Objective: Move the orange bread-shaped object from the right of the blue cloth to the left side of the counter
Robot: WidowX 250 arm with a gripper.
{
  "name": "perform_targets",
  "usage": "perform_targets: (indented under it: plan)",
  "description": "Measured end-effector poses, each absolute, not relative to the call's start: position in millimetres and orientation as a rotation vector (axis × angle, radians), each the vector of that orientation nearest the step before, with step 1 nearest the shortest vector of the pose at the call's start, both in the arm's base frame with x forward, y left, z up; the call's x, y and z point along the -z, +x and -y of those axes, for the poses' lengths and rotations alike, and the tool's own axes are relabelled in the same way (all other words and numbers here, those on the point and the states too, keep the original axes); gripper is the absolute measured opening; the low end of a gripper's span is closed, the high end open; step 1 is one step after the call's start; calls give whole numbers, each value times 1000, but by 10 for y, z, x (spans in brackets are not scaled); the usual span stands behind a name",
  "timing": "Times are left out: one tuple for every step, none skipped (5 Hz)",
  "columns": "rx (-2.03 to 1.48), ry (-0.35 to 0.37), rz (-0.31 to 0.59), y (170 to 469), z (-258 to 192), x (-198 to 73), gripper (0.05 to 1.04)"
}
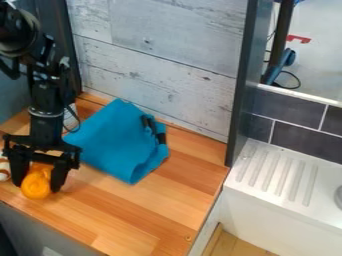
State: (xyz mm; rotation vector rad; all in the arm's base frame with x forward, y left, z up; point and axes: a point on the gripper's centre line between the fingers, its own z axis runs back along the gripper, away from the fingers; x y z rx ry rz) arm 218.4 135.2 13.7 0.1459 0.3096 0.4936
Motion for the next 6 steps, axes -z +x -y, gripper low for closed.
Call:
perform_targets:
  plan:
    - [-474, 100, -311, 2235, -1362, -56, 825]
    - [-467, 89, -309, 2245, -1355, -54, 825]
    - [-465, 90, -305, 2249, -1352, -68, 866]
    - [-505, 122, -247, 2258, -1377, -265, 1016]
    - [-483, 129, -142, 2411, -1275, -533, 1010]
    - [-457, 131, -100, 2509, -1194, -731, 1010]
